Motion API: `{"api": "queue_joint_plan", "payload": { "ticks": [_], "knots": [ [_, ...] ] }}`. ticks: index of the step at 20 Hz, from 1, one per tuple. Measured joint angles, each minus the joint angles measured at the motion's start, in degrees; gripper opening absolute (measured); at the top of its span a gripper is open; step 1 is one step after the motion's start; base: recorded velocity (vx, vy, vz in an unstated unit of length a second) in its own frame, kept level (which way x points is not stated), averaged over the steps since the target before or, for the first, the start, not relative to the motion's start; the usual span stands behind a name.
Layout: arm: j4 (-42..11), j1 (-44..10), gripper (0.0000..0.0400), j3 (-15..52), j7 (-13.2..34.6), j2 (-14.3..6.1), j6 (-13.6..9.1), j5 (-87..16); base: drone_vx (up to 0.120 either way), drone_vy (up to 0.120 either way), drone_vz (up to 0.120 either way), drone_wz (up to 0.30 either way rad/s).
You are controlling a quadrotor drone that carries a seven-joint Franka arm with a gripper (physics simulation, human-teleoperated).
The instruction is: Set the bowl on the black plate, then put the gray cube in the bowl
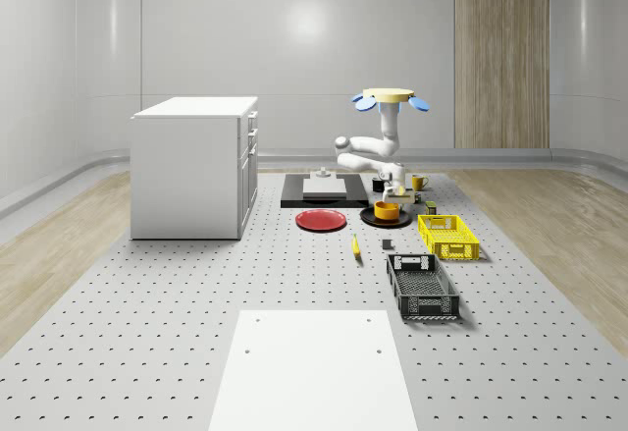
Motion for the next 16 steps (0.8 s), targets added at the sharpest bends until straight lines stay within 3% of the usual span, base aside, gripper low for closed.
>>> {"api": "queue_joint_plan", "payload": {
  "ticks": [2, 3, 5, 8, 11, 16],
  "knots": [
    [0.3, -0.3, 0.01, -0.7, 0.2, 0.3, -0.1, -0.8, 0.0, 0.0, 0.0, 0.0],
    [0.3, -0.4, 0.0166, -1.0, 0.3, 0.5, -0.1, -1.1, 0.0, 0.0, 0.0, 0.0],
    [0.5, -0.6, 0.0258, -1.4, 0.3, 0.8, -0.3, -1.5, 0.0, 0.0, 0.0, 0.0],
    [0.2, -0.3, 0.0333, -1.1, 0.3, 1.2, -0.9, -1.2, 0.0, 0.0, 0.0, 0.0],
    [-0.6, 0.3, 0.0368, 0.6, 0.2, 1.5, -1.9, 0.3, 0.0, 0.0, 0.0, 0.0],
    [-2.2, 1.4, 0.0391, 5.0, 0.1, 2.2, -4.1, 4.4, 0.0, 0.0, 0.0, 0.0]
  ]
}}
